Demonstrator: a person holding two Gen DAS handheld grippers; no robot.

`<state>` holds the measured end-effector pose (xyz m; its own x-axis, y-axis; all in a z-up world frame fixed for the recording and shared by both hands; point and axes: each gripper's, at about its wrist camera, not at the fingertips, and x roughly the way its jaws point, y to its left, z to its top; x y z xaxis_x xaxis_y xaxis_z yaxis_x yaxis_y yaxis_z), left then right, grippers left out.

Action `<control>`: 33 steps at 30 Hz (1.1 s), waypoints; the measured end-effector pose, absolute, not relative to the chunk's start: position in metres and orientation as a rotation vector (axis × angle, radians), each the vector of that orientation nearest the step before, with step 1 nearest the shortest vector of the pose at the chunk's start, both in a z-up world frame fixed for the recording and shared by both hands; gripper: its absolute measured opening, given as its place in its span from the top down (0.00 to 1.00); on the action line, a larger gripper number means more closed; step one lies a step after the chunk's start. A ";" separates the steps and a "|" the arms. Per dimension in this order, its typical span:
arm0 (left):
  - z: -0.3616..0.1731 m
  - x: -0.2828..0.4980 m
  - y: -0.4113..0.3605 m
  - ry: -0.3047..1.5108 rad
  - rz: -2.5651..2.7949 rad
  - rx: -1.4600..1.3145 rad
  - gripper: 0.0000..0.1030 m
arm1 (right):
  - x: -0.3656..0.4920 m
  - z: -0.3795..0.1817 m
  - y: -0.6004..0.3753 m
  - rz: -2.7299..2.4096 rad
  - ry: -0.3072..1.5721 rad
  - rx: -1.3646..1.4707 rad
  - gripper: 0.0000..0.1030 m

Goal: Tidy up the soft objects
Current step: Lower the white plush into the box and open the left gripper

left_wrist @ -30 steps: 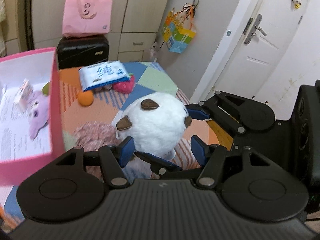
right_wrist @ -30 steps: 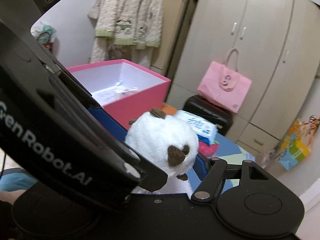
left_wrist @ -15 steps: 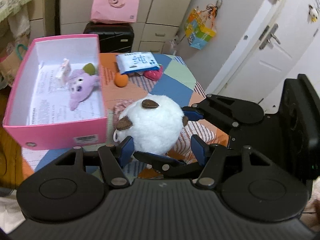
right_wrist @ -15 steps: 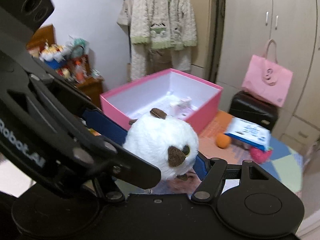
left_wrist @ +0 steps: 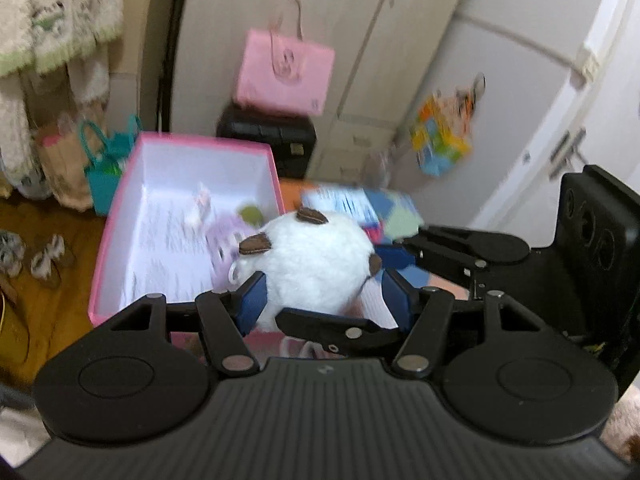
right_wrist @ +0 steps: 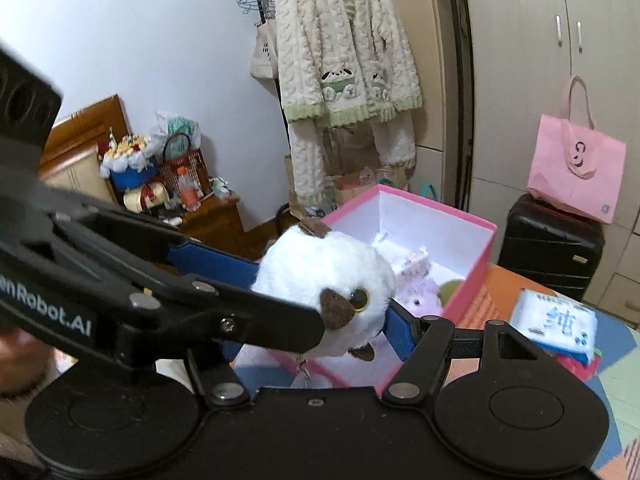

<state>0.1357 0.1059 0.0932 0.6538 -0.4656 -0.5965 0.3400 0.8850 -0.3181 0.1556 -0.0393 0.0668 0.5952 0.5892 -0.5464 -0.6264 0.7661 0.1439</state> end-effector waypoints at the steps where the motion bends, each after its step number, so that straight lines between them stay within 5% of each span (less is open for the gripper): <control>1: 0.093 0.139 0.110 0.700 -0.456 -0.200 0.40 | 0.161 0.069 -0.037 0.706 0.603 -0.064 0.28; 18: 0.018 0.265 0.156 0.841 -0.346 -0.339 0.40 | 0.294 0.008 0.000 0.770 0.794 -0.011 0.29; 33: -0.006 0.275 0.156 0.832 -0.275 -0.267 0.37 | 0.311 -0.018 0.011 0.685 0.792 -0.173 0.29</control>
<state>0.2749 0.1559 -0.0064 0.6421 -0.3415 -0.6863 0.1345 0.9316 -0.3377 0.3109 0.0106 -0.0177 0.5012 0.5010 -0.7056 -0.6256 0.7731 0.1046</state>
